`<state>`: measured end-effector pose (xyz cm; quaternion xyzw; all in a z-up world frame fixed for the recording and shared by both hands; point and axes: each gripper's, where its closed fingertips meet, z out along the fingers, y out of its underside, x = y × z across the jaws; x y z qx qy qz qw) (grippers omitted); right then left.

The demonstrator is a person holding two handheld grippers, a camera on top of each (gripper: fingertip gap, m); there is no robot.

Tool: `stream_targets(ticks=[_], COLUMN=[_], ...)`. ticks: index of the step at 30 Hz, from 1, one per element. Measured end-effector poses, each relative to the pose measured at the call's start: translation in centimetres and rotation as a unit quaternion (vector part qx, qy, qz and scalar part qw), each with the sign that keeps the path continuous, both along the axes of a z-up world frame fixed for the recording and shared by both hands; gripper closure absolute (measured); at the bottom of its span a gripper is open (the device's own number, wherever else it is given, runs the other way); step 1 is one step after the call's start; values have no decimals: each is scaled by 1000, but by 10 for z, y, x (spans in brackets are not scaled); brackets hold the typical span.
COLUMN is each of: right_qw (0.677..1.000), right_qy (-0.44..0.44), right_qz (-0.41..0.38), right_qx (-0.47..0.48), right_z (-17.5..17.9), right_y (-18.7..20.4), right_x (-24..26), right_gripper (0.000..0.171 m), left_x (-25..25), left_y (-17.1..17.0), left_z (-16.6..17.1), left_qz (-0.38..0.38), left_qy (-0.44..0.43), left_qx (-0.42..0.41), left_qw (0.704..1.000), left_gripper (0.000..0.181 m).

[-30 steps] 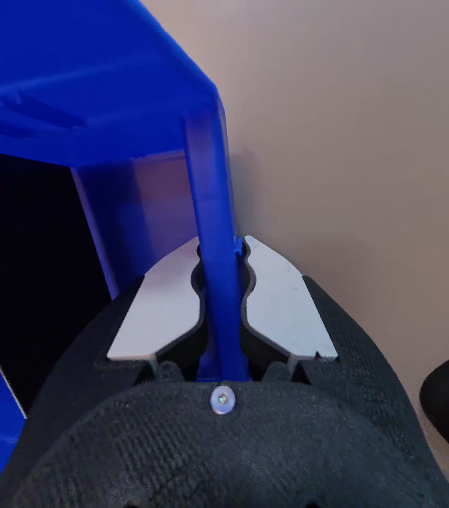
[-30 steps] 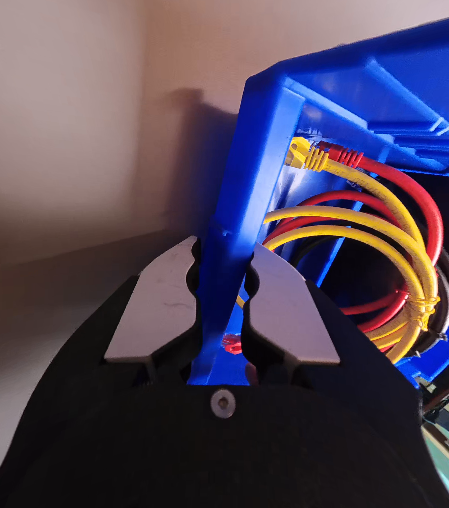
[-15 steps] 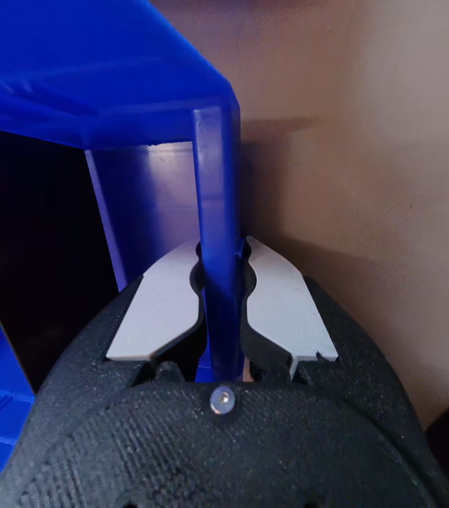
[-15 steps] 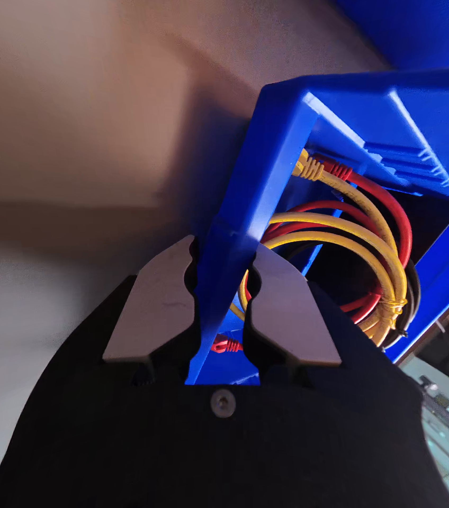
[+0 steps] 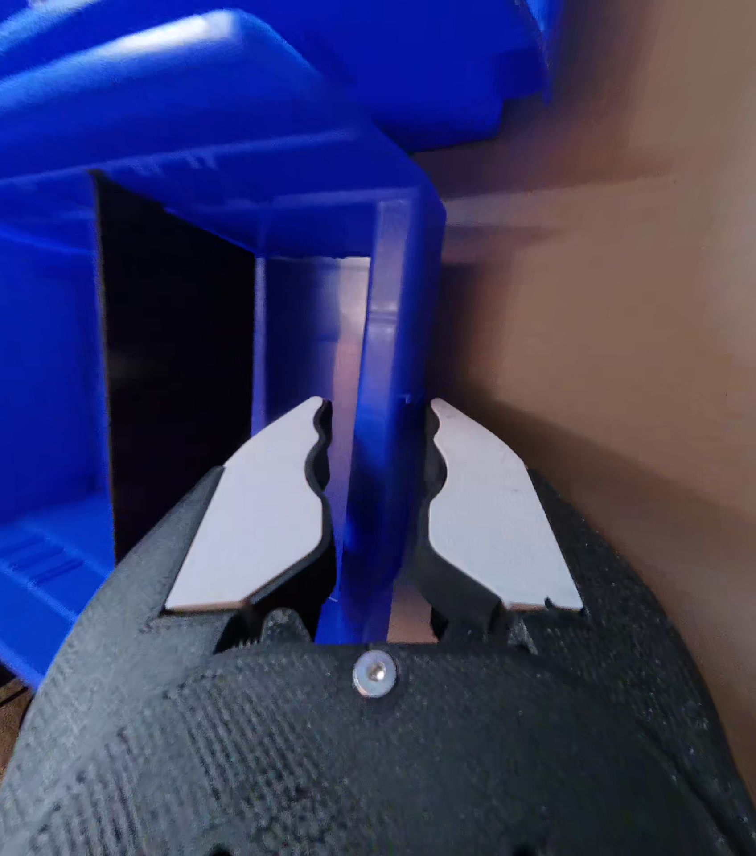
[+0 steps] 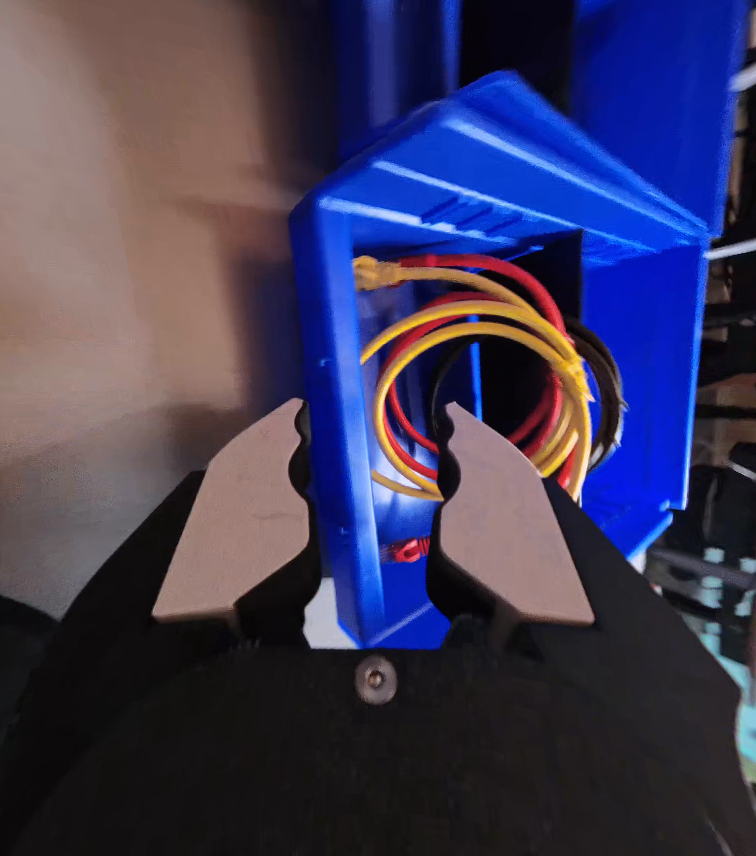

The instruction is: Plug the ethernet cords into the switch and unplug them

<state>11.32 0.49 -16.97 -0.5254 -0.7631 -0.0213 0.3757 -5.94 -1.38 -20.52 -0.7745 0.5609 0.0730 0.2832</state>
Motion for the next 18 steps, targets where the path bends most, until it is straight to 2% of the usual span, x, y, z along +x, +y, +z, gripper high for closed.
stream_targets(ticks=[3, 5, 7, 10, 14, 16, 18], right_qw=[990, 975, 952, 902, 851, 841, 831], right_qy=[113, 180, 244, 333, 406, 414, 420], right_qz=[-65, -115, -168, -240, -295, -311, -324], right_qx=[-46, -54, -75, -133, -156, -156, -168], right_z=[30, 44, 49, 41, 29, 25, 23], right_y=[-4, -2, 0, 2, 11, 22, 36], right_x=[21, 47, 75, 108, 121, 116, 108], right_gripper=[113, 114, 115, 119, 120, 120, 119], left_x=[-2, 4, 15, 37, 76, 94, 103], left_y=[-7, -17, -29, -43, -43, -34, -18], left_z=[17, 36, 57, 75, 59, 49, 43], left_qz=[21, 26, 34, 66, 126, 157, 186], left_qy=[-50, -113, -195, -328, -444, -469, -467], left_qx=[58, 96, 120, 101, 29, 10, 28], left_qw=[997, 989, 973, 937, 886, 869, 864], left_gripper=[144, 144, 146, 154, 151, 147, 142])
